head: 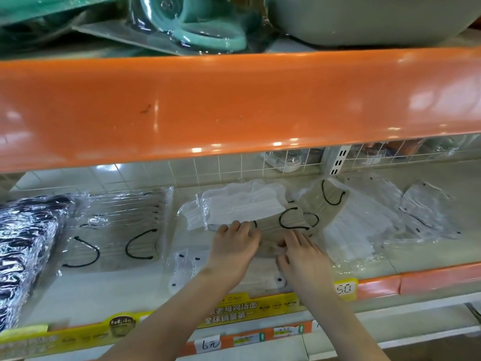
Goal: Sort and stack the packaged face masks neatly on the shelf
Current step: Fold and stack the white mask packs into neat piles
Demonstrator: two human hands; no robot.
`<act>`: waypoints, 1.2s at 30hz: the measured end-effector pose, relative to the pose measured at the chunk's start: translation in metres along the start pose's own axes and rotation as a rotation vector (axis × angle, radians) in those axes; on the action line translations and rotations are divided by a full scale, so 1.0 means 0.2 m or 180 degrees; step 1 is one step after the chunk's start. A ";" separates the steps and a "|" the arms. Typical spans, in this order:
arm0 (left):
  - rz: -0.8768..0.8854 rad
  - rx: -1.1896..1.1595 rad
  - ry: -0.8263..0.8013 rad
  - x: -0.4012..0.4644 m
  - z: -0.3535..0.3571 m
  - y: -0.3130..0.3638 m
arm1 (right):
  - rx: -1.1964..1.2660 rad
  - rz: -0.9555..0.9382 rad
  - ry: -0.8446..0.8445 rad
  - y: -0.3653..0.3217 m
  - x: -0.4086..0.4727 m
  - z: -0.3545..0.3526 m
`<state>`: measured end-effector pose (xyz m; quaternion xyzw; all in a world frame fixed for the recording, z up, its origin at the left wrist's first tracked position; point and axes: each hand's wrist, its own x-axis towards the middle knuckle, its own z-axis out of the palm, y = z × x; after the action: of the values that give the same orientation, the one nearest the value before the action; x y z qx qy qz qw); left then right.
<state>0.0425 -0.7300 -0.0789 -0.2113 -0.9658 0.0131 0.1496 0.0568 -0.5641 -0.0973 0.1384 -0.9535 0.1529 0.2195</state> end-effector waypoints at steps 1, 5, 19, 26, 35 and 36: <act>0.0012 -0.0045 0.0123 0.00 0.00 -0.02 | 0.0000 -0.0030 0.0035 -0.01 0.00 0.01; -0.0002 -0.0299 0.0614 -0.04 0.00 -0.09 | 0.0061 -0.0135 0.0027 -0.03 0.00 0.06; -0.0231 -0.0123 0.1669 -0.47 -0.08 -0.45 | 0.0807 -0.1188 0.0507 -0.48 0.15 0.15; -0.0755 0.0090 0.1687 -0.60 -0.09 -0.70 | 0.0865 -0.1452 0.0539 -0.77 0.22 0.24; -0.1109 -0.0048 0.1785 -0.69 -0.09 -0.94 | 0.0964 -0.1448 0.0391 -1.05 0.30 0.39; -0.1115 -0.0103 0.1746 -0.70 -0.08 -0.96 | 0.0991 -0.1391 0.0327 -1.06 0.30 0.41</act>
<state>0.0902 -0.9624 -0.0866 -0.0399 -0.9113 -0.0856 0.4009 0.0438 -0.7995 -0.0908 0.3651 -0.8537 0.2535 0.2715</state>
